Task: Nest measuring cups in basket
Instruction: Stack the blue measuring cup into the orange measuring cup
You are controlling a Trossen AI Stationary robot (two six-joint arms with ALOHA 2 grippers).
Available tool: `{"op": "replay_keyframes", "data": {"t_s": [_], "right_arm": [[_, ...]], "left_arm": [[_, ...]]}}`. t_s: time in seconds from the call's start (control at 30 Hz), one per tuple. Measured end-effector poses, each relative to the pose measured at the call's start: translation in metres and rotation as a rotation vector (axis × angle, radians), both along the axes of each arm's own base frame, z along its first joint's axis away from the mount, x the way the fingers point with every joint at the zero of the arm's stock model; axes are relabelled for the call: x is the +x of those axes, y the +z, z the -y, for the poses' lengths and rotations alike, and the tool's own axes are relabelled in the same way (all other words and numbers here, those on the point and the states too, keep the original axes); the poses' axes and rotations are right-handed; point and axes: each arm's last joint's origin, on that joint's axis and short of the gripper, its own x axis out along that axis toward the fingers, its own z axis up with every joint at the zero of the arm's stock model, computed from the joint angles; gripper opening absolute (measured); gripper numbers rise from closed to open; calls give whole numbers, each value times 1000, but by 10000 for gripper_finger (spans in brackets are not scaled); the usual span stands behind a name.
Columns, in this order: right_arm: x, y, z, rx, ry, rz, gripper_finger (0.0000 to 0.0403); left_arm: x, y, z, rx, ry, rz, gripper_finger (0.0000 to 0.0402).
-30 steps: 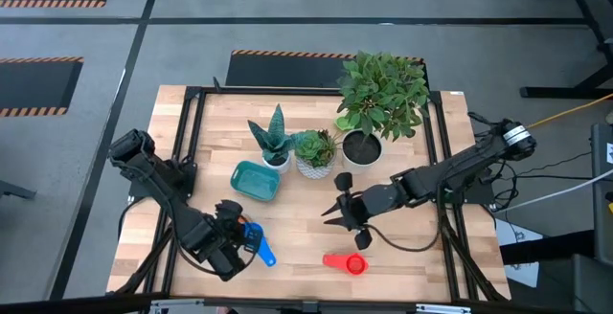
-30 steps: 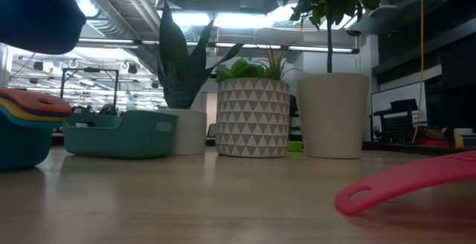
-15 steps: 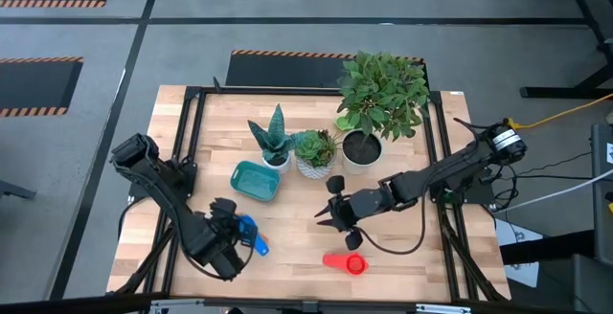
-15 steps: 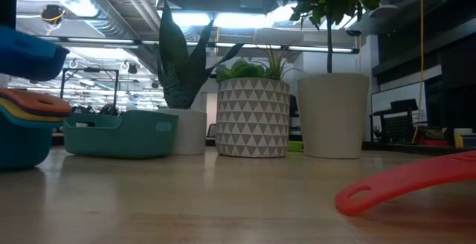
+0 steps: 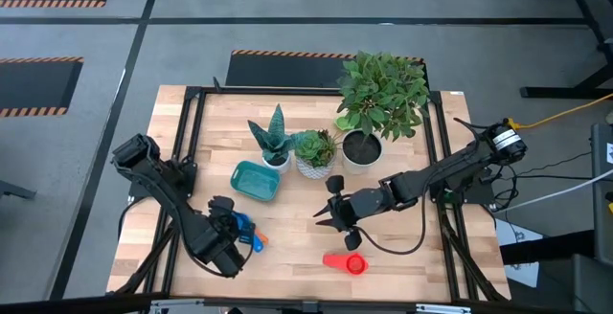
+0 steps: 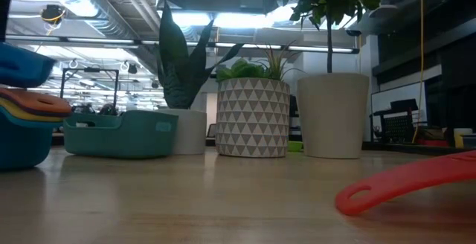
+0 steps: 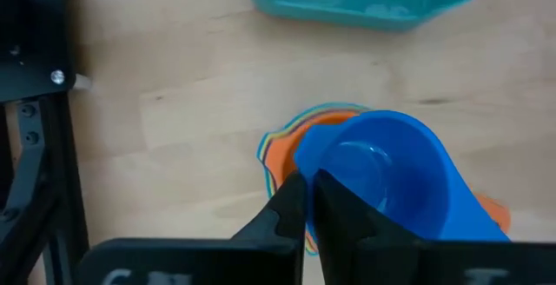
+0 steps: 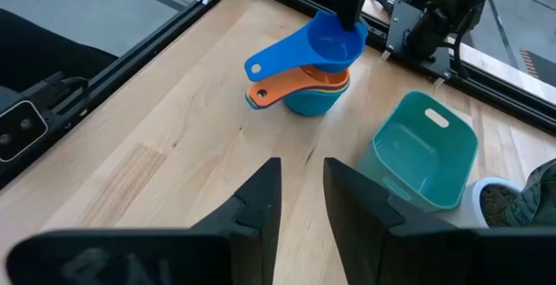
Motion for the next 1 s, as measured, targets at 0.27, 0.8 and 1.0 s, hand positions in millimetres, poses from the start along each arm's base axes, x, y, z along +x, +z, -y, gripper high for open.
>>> {"op": "replay_keyframes", "data": {"t_s": [0.27,0.8,1.0], "right_arm": [[0,1,0,2,0,5,94],[0,1,0,3,0,6,94],[0,1,0,3,0,6,94]], "left_arm": [[2,0,-3,0,2,-20,9],[2,0,-3,-1,-24,-32,75],[1,-1,1,-20,-47,-14,87]]}}
